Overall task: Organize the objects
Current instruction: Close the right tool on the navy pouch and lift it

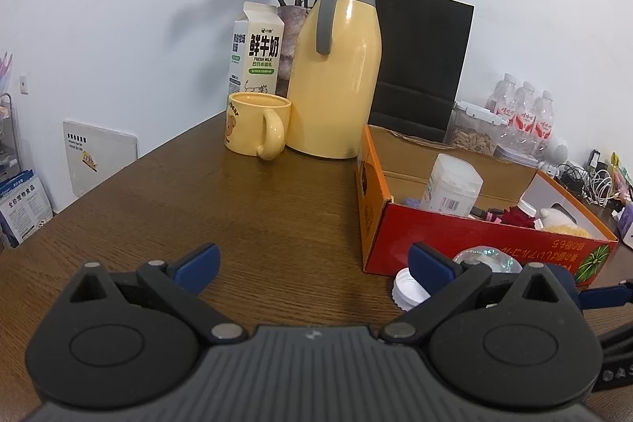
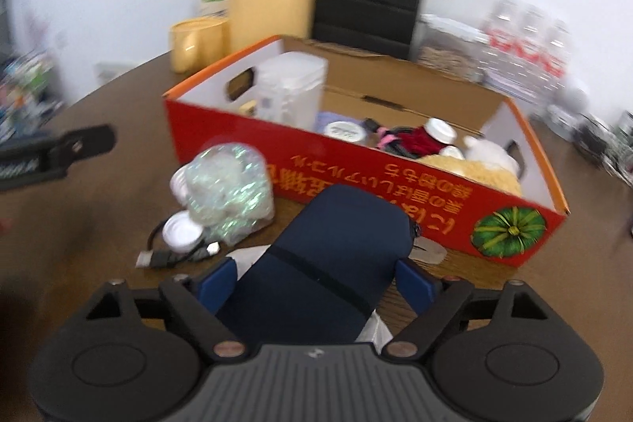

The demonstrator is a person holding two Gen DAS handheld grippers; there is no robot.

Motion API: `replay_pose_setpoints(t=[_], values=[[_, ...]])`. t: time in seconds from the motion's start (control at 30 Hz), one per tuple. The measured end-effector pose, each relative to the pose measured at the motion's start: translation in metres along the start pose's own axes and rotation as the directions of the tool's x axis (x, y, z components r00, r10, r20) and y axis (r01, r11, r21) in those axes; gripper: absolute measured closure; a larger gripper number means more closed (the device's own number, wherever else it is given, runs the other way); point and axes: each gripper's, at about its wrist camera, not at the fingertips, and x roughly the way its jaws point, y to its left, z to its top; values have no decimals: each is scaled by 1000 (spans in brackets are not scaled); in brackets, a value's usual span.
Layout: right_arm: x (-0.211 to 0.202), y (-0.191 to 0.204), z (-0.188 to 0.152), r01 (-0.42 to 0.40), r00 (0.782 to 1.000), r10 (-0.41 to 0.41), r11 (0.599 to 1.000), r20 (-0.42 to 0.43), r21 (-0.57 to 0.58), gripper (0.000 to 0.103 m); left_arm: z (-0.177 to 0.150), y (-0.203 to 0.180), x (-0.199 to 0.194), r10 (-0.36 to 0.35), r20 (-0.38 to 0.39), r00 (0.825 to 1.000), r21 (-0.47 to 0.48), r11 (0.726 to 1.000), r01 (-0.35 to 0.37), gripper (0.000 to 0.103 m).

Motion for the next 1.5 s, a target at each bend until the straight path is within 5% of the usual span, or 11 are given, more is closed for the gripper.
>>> replay_pose_setpoints(t=[0.43, 0.57, 0.63, 0.73, 0.97, 1.07, 1.23, 1.5], values=[[-14, -17, -2, -160, 986, 144, 949, -80, -273, 24, -1, -1, 1, 1, -4, 1000, 2, 1000, -1, 0], [-21, -22, -4, -125, 992, 128, 978, 5, -168, 19, -1, -1, 1, 2, -4, 1000, 0, 1000, -2, 0], [-30, -23, -6, -77, 993, 81, 996, 81, -51, 7, -2, -1, 1, 2, -4, 1000, 2, 1000, -2, 0], [-40, -15, -13, -9, 989, -1, 998, 147, 68, 7, -1, -1, 1, 4, -6, 1000, 2, 1000, -4, 0], [-20, -7, -28, 60, 985, -98, 965, 138, 256, 7, -2, -2, 3, 10, -16, 1000, 7, 1000, -10, 0], [-7, -6, -35, 68, 987, -104, 961, 125, 268, 10, -2, -2, 3, 11, -18, 1000, 9, 1000, -11, 0], [-2, -10, -42, 37, 989, -76, 958, 128, 285, 32, -2, -3, 5, 13, -26, 1000, 15, 1000, -13, 0], [-8, -10, -47, 11, 983, -58, 965, 174, 261, 39, -4, -3, 10, 16, -42, 999, 21, 1000, -15, 0]])
